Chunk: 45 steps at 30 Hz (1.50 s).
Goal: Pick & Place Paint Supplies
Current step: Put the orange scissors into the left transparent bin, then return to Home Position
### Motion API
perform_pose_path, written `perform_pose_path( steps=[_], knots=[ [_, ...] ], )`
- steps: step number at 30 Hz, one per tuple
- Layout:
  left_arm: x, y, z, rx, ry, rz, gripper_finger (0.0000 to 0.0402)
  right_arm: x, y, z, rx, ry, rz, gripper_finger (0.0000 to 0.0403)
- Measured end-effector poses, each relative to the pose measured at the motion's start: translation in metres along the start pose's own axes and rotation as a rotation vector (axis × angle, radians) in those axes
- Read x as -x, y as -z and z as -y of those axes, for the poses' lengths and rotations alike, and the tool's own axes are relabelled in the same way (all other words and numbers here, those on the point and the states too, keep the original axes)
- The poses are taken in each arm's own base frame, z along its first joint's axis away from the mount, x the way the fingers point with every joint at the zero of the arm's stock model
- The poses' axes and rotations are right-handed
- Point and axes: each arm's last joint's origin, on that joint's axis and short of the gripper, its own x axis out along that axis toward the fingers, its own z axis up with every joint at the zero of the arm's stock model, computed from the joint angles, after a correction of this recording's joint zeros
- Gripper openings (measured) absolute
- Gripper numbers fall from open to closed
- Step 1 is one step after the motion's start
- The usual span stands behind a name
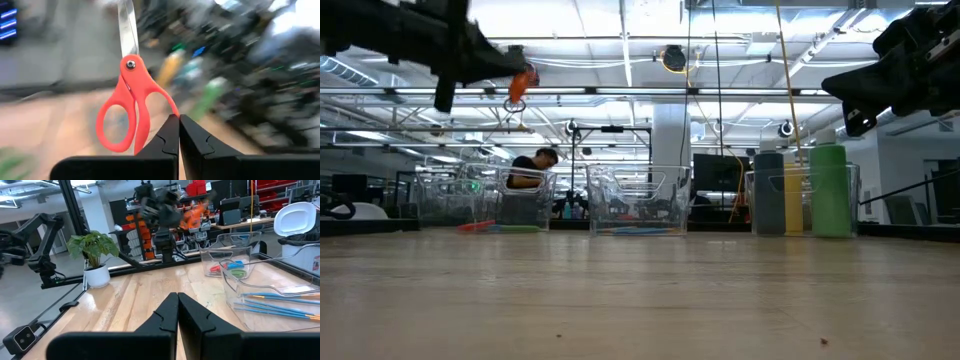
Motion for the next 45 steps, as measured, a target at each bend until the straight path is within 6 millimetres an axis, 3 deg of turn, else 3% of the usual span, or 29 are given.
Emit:
perform_pose_path(
  steps=[7, 12, 24, 29, 35, 39, 45],
  knots=[
    [-0.005, -0.023, -0.036, 0.024, -0.414, -0.233, 0.0, 0.0, 0.0, 0.0, 0.0, -0.002, 0.0, 0.0],
    [-0.007, -0.035, -0.054, 0.048, -0.611, -0.355, 0.0, 0.0, 0.0, 0.0, 0.016, -0.001, 0.003, 0.0],
    [-0.032, -0.029, -0.091, 0.118, -0.818, -0.45, 0.0021, 0.0, 0.0, 0.0, 0.011, -0.003, 0.004, 0.0],
    [-0.038, -0.026, -0.097, 0.098, -0.813, -0.502, 0.008, 0.0, 0.0, 0.0, 0.017, -0.003, 0.003, 0.0],
    [-0.042, -0.029, -0.098, 0.082, -0.76, -0.511, 0.0188, 0.0, 0.0, 0.0, 0.018, -0.003, 0.004, 0.0],
    [-0.04, -0.049, -0.087, 0.094, -0.632, -0.501, 0.0237, 0.0, 0.0, 0.0, 0.018, -0.003, 0.003, 0.0],
    [-0.025, -0.09, -0.057, 0.041, -0.307, -0.46, 0.0274, 0.0, 0.0, 0.0, 0.018, -0.003, -0.001, 0.0]
  ],
)
